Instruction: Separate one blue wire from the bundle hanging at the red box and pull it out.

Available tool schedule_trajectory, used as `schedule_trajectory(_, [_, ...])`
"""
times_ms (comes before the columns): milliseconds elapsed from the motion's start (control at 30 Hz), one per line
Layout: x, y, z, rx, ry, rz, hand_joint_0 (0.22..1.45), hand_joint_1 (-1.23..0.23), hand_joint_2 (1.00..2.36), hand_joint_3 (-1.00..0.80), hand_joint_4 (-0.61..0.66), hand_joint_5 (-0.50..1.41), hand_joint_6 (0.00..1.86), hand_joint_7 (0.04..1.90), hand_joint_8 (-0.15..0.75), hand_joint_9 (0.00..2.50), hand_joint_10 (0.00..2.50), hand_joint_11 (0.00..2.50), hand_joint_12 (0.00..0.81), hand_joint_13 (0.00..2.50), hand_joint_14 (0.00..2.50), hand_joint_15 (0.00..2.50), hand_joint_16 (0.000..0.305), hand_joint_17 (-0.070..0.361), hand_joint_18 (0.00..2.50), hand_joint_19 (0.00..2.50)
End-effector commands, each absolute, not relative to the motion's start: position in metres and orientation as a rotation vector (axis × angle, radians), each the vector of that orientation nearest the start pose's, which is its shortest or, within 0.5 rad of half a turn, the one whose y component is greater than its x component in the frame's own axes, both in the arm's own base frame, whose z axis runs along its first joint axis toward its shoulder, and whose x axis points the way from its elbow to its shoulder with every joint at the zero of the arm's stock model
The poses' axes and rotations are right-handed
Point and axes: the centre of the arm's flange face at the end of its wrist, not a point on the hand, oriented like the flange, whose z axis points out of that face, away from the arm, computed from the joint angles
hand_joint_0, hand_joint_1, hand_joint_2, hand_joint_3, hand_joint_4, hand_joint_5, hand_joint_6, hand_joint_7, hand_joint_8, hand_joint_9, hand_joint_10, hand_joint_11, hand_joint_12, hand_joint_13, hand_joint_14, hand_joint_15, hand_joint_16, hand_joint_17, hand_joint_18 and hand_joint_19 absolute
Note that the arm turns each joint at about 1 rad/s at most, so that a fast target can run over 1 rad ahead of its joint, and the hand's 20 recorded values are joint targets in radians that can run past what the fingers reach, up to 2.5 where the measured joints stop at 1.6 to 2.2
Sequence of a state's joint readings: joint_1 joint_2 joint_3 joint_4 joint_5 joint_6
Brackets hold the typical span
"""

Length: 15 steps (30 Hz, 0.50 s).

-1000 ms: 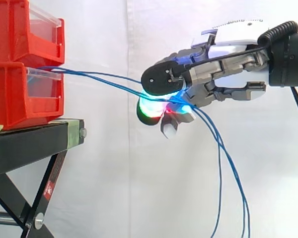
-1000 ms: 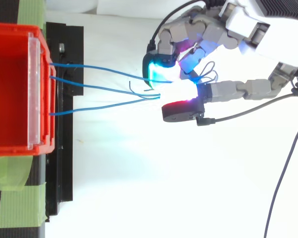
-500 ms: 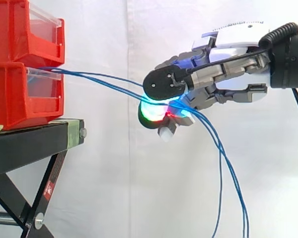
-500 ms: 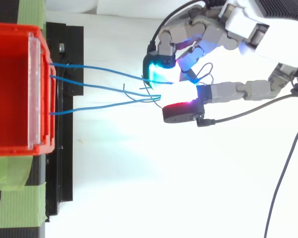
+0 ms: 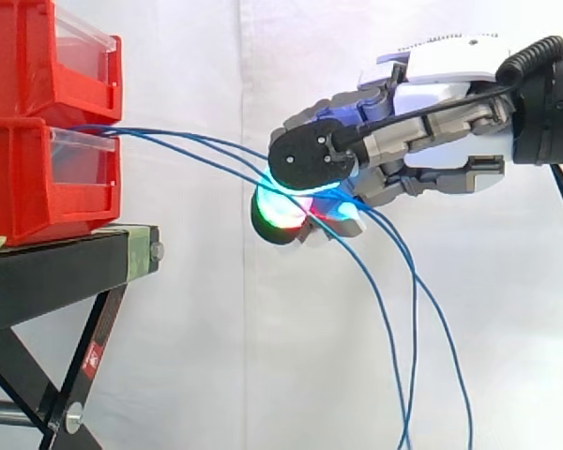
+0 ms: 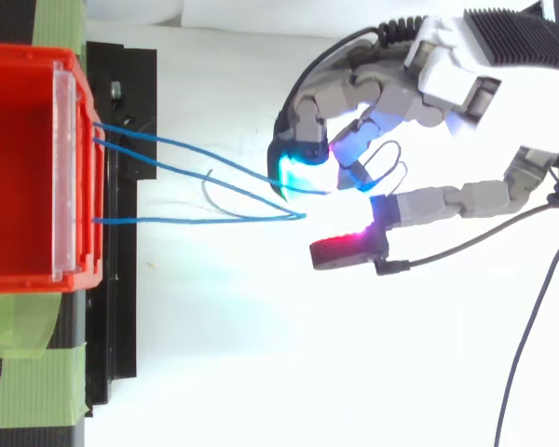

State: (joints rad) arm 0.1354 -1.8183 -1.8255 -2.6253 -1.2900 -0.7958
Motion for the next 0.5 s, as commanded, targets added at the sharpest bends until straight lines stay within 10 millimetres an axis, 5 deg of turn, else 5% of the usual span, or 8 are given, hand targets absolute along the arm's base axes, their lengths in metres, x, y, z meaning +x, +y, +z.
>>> schedule_trajectory(0, [0.5621,-0.0816,0.2887,0.716,1.412,0.569,0.64,-0.98,1.04,-0.07,-0.04,-0.18,0.83,1.26,0.246,0.95,0.02,1.54,0.314,0.41,0.02,0.62,0.048,0.107,0.36,0.62])
schedule_trajectory(467, [0.5624,-0.0751,0.2885,0.929,1.335,0.886,0.68,-0.98,1.03,-0.11,0.02,-0.20,0.84,1.23,0.247,0.90,0.02,1.53,0.294,0.38,0.02,0.62,0.048,0.107,0.36,0.61])
